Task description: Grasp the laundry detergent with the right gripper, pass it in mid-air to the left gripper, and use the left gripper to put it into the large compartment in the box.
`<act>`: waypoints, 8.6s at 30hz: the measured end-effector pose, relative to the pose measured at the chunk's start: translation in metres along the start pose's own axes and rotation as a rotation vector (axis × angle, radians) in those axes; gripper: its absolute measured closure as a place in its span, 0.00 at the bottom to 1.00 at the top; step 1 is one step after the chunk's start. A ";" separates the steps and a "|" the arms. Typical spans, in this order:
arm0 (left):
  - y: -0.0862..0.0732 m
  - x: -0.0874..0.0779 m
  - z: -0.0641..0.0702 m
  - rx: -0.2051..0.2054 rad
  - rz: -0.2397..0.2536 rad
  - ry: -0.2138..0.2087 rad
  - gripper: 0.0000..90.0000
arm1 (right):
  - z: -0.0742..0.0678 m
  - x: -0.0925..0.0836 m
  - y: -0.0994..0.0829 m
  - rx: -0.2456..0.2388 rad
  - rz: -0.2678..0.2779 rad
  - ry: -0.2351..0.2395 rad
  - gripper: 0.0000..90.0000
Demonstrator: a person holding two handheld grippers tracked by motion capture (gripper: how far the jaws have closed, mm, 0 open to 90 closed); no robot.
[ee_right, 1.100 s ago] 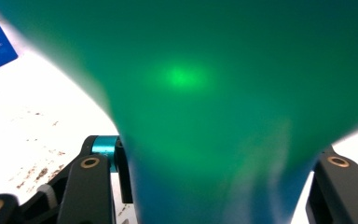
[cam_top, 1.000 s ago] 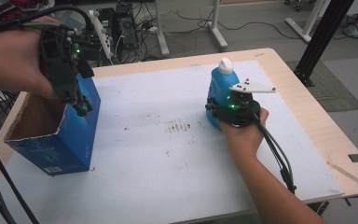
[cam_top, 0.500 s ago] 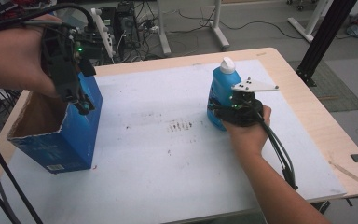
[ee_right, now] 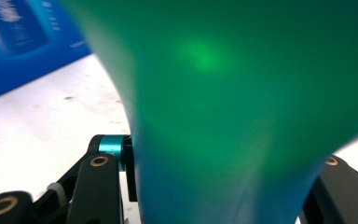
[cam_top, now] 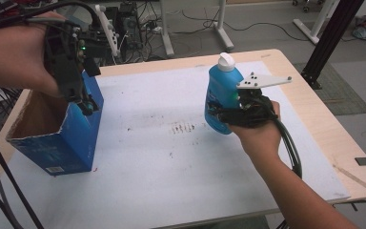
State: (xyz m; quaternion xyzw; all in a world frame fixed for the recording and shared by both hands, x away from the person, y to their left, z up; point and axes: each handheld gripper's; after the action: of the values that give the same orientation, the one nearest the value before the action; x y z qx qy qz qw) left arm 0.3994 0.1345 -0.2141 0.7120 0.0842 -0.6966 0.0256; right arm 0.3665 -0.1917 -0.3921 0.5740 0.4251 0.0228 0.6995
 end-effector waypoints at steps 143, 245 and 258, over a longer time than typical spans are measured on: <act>0.073 0.025 0.081 0.165 -0.115 -0.002 0.39 | -0.131 0.045 0.046 -0.499 -0.007 0.799 0.51; -0.087 -0.106 -0.011 -0.927 -0.127 -0.138 0.44 | -0.013 -0.056 0.112 -0.671 -0.443 0.445 0.01; -0.102 -0.087 -0.022 -1.059 -0.153 -0.138 0.44 | -0.013 -0.055 0.113 -0.665 -0.436 0.440 0.01</act>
State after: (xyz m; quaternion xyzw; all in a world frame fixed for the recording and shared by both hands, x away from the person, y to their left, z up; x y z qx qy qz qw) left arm 0.4041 0.2305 -0.1186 0.5460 0.4738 -0.6040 0.3356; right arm 0.3749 -0.1717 -0.2680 0.1968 0.6444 0.1317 0.7271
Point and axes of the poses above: each handheld gripper's, and its own axes: x roughly forward along the jaws, y roughly out of its top, z roughly to its right, and after that the axes turned 10 degrees about -z, right-handed
